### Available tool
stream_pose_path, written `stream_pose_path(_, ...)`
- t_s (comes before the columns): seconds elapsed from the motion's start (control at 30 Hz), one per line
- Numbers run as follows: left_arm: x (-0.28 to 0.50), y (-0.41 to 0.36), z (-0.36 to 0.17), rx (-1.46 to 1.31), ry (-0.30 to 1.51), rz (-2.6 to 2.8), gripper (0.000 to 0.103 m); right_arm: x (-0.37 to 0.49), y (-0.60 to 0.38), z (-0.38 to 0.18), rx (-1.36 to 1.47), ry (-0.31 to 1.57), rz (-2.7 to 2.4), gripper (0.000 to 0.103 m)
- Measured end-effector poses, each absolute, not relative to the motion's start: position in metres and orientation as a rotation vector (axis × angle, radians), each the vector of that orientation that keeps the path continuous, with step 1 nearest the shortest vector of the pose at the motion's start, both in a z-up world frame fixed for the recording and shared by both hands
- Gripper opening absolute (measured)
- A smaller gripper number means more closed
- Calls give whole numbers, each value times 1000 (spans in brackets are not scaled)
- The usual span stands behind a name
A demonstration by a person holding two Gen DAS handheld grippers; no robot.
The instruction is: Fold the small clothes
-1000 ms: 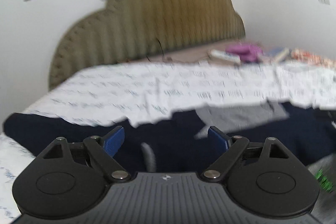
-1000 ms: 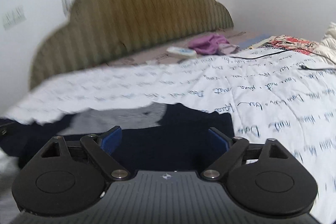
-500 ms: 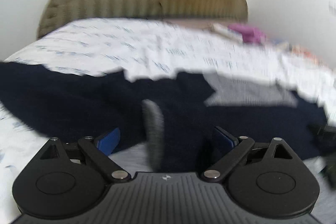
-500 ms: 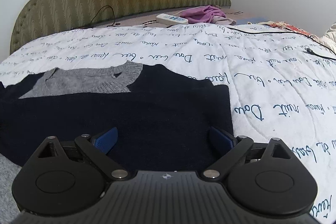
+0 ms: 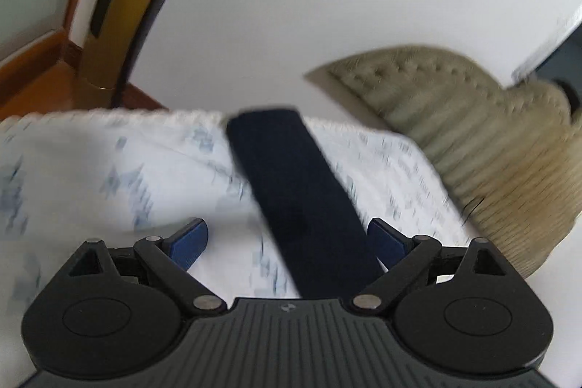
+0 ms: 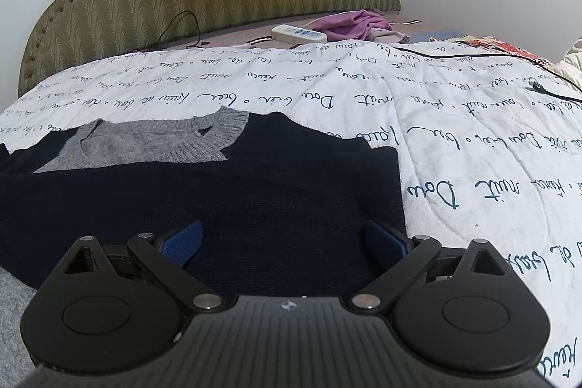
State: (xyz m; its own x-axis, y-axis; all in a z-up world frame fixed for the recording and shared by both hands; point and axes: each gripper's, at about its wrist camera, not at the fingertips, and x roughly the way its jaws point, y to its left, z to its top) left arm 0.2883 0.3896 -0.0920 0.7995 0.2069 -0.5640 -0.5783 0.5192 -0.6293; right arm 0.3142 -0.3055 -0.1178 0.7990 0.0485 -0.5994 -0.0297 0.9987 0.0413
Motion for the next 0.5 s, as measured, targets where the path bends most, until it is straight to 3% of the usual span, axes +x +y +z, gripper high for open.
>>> stream_pose_path(0.13, 308, 408, -95, -879, 447, 507, 95, 314, -306, -118, 37, 642, 43, 96)
stream_pose_path(0.23, 319, 409, -97, -803, 441, 529, 88, 315, -306, -118, 40, 642, 43, 96)
stream_pose_path(0.3, 319, 409, -97, -775, 442, 537, 69, 315, -307, -118, 43, 641, 43, 96)
stream_pose_path(0.33, 320, 409, -98, -771, 446, 533, 42, 315, -307, -118, 45, 641, 43, 96)
stream_pose_path(0.37, 323, 411, -101, -777, 467, 522, 24, 315, -308, -119, 47, 640, 43, 96)
stream_pose_path(0.5, 323, 412, -104, -762, 480, 532, 10, 315, -308, -119, 56, 639, 46, 97)
